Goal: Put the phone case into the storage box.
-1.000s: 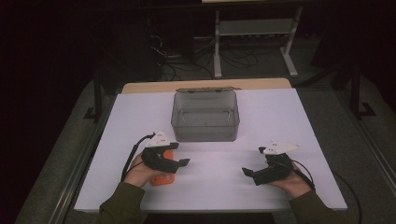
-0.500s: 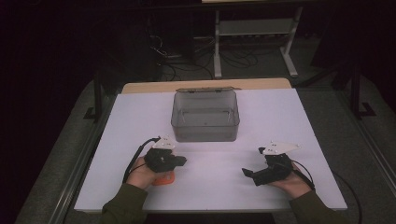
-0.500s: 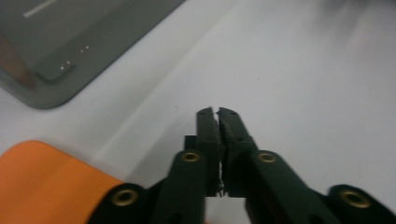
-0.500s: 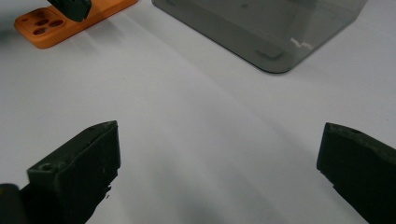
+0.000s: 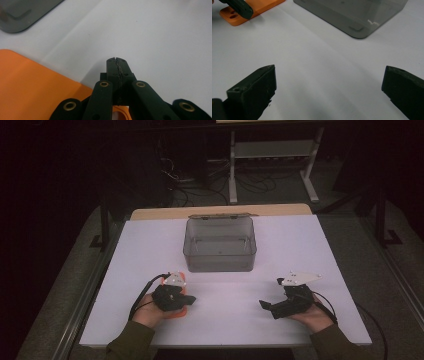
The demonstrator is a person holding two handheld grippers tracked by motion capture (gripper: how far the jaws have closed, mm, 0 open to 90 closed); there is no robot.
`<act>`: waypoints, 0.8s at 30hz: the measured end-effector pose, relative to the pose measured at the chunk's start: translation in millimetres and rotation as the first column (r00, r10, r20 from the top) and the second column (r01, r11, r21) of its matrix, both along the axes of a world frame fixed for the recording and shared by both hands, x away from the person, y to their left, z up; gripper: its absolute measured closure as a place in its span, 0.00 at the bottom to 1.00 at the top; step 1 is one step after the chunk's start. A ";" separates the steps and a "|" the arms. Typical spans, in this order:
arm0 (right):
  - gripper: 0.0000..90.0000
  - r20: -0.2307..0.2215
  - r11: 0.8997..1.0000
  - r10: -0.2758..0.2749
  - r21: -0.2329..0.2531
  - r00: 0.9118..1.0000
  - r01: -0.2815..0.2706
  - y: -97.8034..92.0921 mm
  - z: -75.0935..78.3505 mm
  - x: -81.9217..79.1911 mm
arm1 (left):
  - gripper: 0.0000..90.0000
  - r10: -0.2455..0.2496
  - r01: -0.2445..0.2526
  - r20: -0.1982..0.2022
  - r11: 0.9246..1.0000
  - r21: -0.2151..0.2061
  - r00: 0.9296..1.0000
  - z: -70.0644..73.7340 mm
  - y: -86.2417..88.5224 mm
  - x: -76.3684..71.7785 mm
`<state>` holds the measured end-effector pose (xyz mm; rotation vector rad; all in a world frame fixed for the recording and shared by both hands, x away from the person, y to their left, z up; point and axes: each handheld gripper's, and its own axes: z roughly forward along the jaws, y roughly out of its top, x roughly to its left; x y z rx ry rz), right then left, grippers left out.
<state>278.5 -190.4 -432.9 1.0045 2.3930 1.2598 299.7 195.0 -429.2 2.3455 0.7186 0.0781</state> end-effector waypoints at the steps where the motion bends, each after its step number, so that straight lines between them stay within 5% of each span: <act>1: 0.00 0.000 1.000 0.000 0.001 1.000 0.000 0.0 0.0 0.0 | 0.99 0.003 -0.003 -0.006 1.000 0.006 1.000 -1.1 -0.2 -0.9; 14: 0.00 -0.004 1.000 -0.002 0.001 1.000 0.002 -0.3 0.0 0.1 | 0.99 0.007 -0.007 -0.008 0.998 0.060 1.000 -2.8 7.3 -9.7; 24: 0.00 -0.008 1.000 -0.003 0.000 1.000 0.003 0.0 -0.5 0.6 | 1.00 0.069 -0.068 -0.004 0.994 0.083 0.998 -0.7 37.7 -12.7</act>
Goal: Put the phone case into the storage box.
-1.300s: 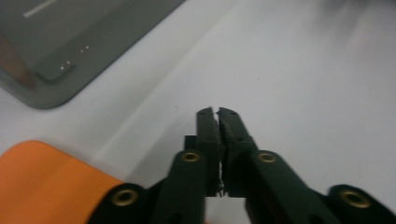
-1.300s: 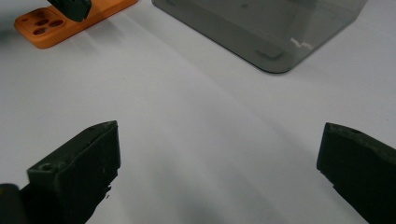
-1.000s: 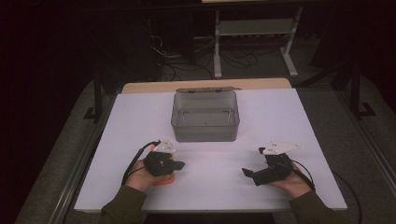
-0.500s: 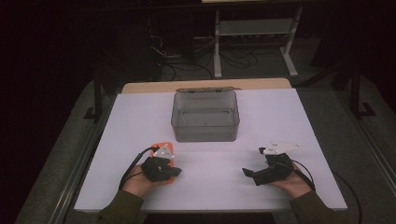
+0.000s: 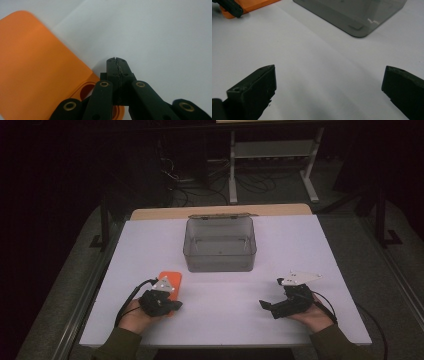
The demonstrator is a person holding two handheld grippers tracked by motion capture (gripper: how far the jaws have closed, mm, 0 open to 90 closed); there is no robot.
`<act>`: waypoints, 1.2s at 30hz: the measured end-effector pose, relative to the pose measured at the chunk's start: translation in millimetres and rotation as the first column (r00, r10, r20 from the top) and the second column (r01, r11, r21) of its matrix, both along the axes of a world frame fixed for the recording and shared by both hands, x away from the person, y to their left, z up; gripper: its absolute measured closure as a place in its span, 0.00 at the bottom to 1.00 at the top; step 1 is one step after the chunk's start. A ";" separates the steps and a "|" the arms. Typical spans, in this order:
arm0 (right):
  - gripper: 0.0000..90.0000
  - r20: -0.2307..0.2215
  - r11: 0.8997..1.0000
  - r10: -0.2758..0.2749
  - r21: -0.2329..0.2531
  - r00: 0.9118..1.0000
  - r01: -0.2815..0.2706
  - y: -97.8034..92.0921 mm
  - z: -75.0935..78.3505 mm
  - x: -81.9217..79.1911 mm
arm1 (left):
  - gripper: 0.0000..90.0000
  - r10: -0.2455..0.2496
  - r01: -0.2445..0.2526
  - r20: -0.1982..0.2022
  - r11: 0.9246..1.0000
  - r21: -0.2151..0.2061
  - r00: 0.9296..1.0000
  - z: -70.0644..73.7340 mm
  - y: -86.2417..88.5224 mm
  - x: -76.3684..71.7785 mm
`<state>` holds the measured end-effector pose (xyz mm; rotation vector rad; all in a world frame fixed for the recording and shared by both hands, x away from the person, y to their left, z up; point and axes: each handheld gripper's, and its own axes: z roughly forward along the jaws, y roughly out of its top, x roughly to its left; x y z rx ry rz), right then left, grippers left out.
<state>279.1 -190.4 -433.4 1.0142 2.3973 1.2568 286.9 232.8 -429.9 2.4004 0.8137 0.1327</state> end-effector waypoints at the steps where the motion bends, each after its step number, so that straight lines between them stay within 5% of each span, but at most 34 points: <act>1: 0.00 0.001 1.000 0.000 -0.001 1.000 0.000 0.0 -0.1 0.1 | 0.99 0.009 -0.009 0.001 1.000 0.002 1.000 0.2 3.7 0.0; 12: 0.00 -0.003 1.000 -0.003 -0.003 1.000 0.003 0.2 -0.4 0.3 | 1.00 0.111 -0.111 0.024 0.993 0.032 0.994 1.9 43.3 2.2; 17: 0.00 -0.004 1.000 -0.002 -0.004 1.000 0.002 0.4 -0.5 0.3 | 0.99 0.123 -0.124 0.029 0.992 0.024 0.992 2.7 47.7 2.1; 24: 0.00 -0.004 1.000 -0.001 -0.008 1.000 0.001 0.7 -0.7 0.3 | 0.91 0.077 -0.072 0.076 0.995 -0.070 0.994 20.4 33.1 5.8; 36: 0.00 -0.005 1.000 0.003 -0.008 1.000 -0.003 0.5 -0.9 0.2 | 0.58 0.002 0.033 0.156 0.975 -0.218 0.988 24.4 2.6 15.7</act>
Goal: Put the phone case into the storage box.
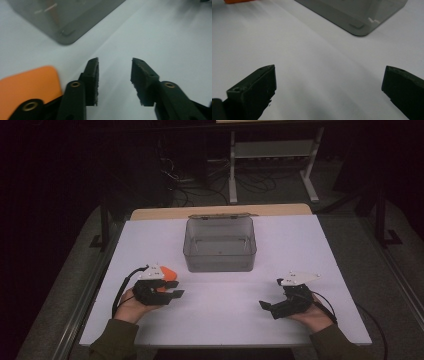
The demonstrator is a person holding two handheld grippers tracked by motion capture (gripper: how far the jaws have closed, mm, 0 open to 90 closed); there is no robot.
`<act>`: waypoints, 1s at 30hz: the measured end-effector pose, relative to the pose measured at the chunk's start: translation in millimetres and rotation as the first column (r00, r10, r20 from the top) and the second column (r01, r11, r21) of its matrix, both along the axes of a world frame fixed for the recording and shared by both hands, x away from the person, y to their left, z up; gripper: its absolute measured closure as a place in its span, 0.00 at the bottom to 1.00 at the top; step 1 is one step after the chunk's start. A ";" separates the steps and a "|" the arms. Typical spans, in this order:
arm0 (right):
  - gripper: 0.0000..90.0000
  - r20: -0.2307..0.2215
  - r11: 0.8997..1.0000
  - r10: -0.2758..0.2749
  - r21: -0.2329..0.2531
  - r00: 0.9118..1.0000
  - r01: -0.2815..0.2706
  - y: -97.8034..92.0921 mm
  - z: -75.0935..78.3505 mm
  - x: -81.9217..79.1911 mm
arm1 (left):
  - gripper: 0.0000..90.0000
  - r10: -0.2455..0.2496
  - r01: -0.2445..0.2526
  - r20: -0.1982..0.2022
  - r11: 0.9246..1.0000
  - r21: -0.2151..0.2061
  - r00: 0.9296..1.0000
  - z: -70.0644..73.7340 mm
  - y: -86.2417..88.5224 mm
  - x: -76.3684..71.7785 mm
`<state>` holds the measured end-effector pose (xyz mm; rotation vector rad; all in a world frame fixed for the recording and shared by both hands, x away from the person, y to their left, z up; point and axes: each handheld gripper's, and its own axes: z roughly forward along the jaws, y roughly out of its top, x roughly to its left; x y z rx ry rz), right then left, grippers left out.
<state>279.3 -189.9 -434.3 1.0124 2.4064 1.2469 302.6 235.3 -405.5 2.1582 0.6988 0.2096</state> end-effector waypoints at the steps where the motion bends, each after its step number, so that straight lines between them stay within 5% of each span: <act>1: 0.00 0.001 1.000 0.001 0.000 1.000 -0.001 -0.1 0.0 0.0 | 0.53 -0.002 0.002 0.006 1.000 -0.018 1.000 -1.6 -0.7 -0.3; 7: 0.00 0.002 1.000 0.001 0.000 1.000 -0.001 0.3 -0.2 0.0 | 0.19 -0.022 0.025 0.034 0.996 -0.083 0.999 -10.6 0.3 -4.0; 11: 0.00 0.003 1.000 0.001 -0.002 1.000 -0.001 0.3 -0.1 0.0 | 0.02 -0.049 0.051 0.030 0.995 -0.089 0.998 -16.0 -1.3 -6.7; 30: 0.00 0.003 1.000 0.003 -0.012 1.000 -0.003 1.6 -1.9 -0.2 | 0.00 -0.036 0.039 0.041 0.997 -0.068 0.998 -17.7 -1.2 -6.9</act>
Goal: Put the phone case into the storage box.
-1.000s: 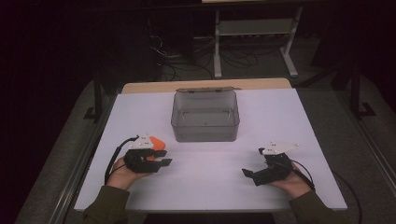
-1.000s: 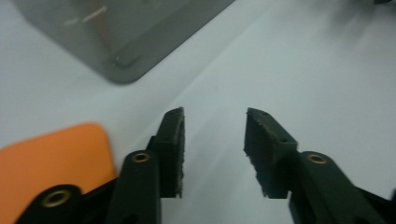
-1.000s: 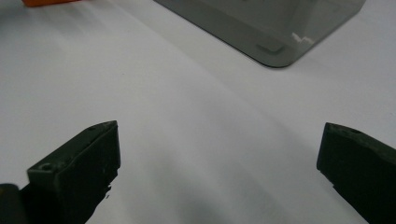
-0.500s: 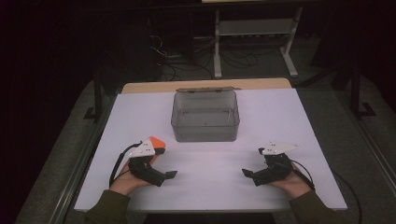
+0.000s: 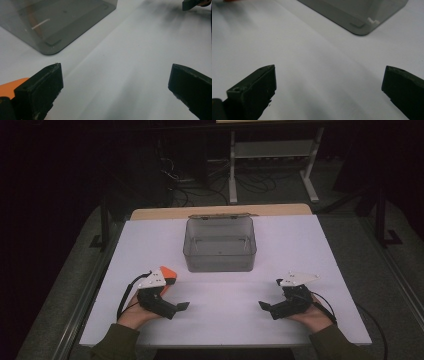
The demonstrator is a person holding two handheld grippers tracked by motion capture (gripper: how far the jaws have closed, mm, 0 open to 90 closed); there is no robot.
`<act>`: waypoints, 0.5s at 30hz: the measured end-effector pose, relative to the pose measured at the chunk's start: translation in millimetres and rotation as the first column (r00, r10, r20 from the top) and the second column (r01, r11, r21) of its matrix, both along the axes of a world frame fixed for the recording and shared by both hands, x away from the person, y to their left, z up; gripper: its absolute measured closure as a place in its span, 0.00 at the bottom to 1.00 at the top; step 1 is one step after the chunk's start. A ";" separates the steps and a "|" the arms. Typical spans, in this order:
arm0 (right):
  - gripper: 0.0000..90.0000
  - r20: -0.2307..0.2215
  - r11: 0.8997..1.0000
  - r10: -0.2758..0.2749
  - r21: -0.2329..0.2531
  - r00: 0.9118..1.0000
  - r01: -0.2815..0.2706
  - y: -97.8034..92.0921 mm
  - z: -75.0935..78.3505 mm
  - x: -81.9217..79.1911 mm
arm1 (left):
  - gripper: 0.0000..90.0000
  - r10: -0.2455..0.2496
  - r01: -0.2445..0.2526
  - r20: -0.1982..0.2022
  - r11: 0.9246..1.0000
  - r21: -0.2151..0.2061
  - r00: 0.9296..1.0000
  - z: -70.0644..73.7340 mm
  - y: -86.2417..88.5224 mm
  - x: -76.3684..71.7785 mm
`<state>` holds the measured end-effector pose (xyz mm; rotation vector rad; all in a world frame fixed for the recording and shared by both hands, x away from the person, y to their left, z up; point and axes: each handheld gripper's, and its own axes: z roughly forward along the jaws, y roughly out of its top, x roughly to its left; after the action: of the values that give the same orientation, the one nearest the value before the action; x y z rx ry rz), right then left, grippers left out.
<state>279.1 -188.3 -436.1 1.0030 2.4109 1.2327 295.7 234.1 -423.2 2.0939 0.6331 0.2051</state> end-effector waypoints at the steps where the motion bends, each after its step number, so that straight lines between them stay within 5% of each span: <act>1: 0.00 0.002 1.000 0.000 0.000 1.000 0.000 0.0 -0.1 0.1 | 0.00 0.000 0.000 -0.001 1.000 0.002 1.000 -0.1 0.0 0.3; 7: 0.00 0.003 1.000 0.001 0.000 1.000 -0.001 -0.6 -0.4 0.5 | 0.00 0.008 -0.008 -0.023 1.000 0.016 1.000 0.3 0.0 2.8; 15: 0.00 0.002 1.000 0.000 0.001 1.000 0.000 -0.7 -0.9 0.4 | 0.00 0.035 -0.035 0.005 0.999 0.025 0.999 7.5 0.0 5.4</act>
<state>279.5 -189.0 -437.0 1.0013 2.4094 1.2341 301.1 234.2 -415.7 2.1066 0.6682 0.2392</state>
